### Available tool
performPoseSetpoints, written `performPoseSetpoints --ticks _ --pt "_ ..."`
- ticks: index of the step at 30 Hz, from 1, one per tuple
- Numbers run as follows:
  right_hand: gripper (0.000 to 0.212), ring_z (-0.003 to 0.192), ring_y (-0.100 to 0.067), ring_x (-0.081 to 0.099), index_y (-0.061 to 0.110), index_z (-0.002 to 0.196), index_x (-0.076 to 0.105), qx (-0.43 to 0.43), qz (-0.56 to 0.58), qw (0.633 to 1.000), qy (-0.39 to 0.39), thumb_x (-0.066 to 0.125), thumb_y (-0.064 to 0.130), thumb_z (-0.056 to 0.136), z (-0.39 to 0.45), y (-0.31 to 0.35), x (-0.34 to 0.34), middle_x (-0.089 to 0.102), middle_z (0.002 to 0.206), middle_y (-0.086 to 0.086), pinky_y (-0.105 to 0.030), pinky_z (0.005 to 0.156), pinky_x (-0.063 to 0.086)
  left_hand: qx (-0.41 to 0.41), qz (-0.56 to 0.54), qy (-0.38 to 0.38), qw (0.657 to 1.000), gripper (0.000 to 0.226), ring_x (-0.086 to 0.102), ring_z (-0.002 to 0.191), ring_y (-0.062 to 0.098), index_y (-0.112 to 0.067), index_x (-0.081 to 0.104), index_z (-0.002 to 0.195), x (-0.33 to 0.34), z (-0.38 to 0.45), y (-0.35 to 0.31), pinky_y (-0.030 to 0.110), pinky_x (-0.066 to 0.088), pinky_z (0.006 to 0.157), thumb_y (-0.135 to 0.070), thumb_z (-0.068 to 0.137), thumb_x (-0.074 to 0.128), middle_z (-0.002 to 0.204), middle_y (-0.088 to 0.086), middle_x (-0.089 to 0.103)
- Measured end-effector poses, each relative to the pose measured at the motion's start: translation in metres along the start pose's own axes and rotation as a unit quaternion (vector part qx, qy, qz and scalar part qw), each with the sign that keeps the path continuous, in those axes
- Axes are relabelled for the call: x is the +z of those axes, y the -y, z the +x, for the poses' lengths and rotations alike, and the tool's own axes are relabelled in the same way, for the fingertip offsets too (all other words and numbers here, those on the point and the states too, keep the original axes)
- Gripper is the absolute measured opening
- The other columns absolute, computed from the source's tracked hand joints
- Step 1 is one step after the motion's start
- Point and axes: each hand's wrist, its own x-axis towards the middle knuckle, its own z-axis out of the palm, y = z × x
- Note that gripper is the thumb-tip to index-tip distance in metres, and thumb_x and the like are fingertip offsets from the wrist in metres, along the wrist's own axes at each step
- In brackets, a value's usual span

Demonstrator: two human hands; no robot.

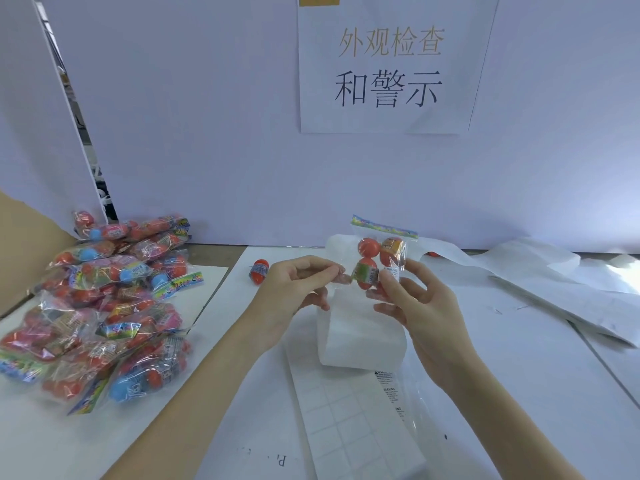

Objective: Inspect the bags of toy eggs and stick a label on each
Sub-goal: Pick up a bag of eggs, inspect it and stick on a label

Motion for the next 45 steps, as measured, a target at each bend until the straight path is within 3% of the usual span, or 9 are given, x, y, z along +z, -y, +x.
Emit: performPoseSetpoints --ticks 7,12,19,22,29,32,36,42,45 --pt "0.041 0.097 -0.006 0.072 0.033 0.129 0.063 -0.142 -0.193 0.971 -0.019 0.071 0.009 0.097 0.001 -0.009 0.003 0.075 0.109 0.019 -0.015 0.083 0.053 -0.049 -0.007 -0.044 0.998 0.017 0.049 0.049 0.017 -0.01 0.082 0.087 0.002 0.001 -0.001 0.025 0.052 0.052 -0.011 0.097 0.069 0.101 0.012 0.08" --pt "0.02 0.089 -0.013 0.074 0.019 0.117 0.071 -0.083 -0.112 0.99 -0.015 0.063 0.008 0.103 0.005 -0.009 -0.004 0.078 0.105 0.003 -0.021 0.081 0.056 -0.008 0.046 -0.066 0.997 0.015 0.049 0.052 0.019 -0.005 0.078 0.102 -0.005 0.0 -0.001 0.025 0.053 0.055 -0.014 0.1 0.066 0.102 0.008 0.081" --pt "0.019 0.099 -0.025 0.077 0.017 0.12 0.073 -0.013 -0.053 0.999 -0.002 0.062 0.016 0.104 0.006 -0.008 -0.009 0.078 0.105 -0.013 -0.03 0.094 0.06 0.042 0.111 0.012 0.993 0.021 0.055 0.056 0.02 -0.031 0.079 0.112 0.0 0.001 0.006 0.027 0.055 0.064 -0.026 0.092 0.08 0.116 -0.007 0.076" --pt "0.024 0.097 -0.026 0.078 0.017 0.125 0.072 -0.002 -0.067 0.998 0.013 0.065 0.02 0.103 0.005 -0.008 -0.006 0.079 0.103 -0.011 -0.033 0.091 0.06 0.062 0.133 -0.034 0.989 0.006 0.049 0.048 0.015 -0.032 0.082 0.093 0.004 0.001 0.009 0.022 0.049 0.054 -0.026 0.091 0.081 0.098 -0.006 0.078" --pt "0.019 0.085 -0.024 0.076 0.012 0.111 0.077 -0.012 -0.067 0.998 0.01 0.069 0.026 0.099 0.003 -0.004 -0.002 0.079 0.094 -0.012 -0.027 0.075 0.061 0.05 0.151 -0.042 0.986 0.024 0.046 0.043 0.015 -0.022 0.068 0.075 0.004 0.002 0.01 0.024 0.043 0.049 -0.034 0.093 0.078 0.064 -0.002 0.061" --pt "0.02 0.086 -0.024 0.077 0.011 0.109 0.078 -0.012 -0.073 0.997 0.002 0.069 0.027 0.099 0.002 -0.004 -0.002 0.079 0.096 -0.011 -0.027 0.074 0.061 0.065 0.148 -0.02 0.987 0.016 0.059 0.055 0.019 -0.021 0.07 0.086 0.006 0.001 0.011 0.024 0.05 0.064 -0.032 0.097 0.074 0.07 0.003 0.065" --pt "0.019 0.087 -0.023 0.077 0.013 0.115 0.075 -0.006 -0.075 0.997 -0.028 0.071 0.021 0.099 0.003 -0.004 -0.003 0.08 0.096 -0.008 -0.026 0.074 0.062 0.088 0.121 -0.032 0.988 0.008 0.063 0.055 0.022 -0.017 0.074 0.1 0.008 0.002 0.01 0.027 0.056 0.061 -0.013 0.101 0.067 0.097 0.0 0.078" --pt "0.022 0.078 -0.024 0.078 0.008 0.099 0.079 0.022 -0.092 0.995 -0.03 0.073 0.029 0.097 0.002 0.0 -0.005 0.079 0.091 -0.014 -0.021 0.061 0.057 0.083 0.148 -0.049 0.984 0.013 0.056 0.051 0.02 -0.024 0.08 0.1 0.003 0.001 0.009 0.025 0.055 0.059 -0.02 0.101 0.068 0.088 0.0 0.08" --pt "0.03 0.08 -0.018 0.077 0.006 0.105 0.08 0.092 0.018 0.996 0.006 0.069 0.033 0.098 0.005 0.017 -0.015 0.079 0.103 -0.008 -0.018 0.059 0.055 0.082 0.157 -0.096 0.979 0.015 0.055 0.05 0.02 -0.022 0.078 0.097 -0.004 0.002 0.007 0.03 0.054 0.061 -0.022 0.103 0.064 0.085 -0.002 0.078"
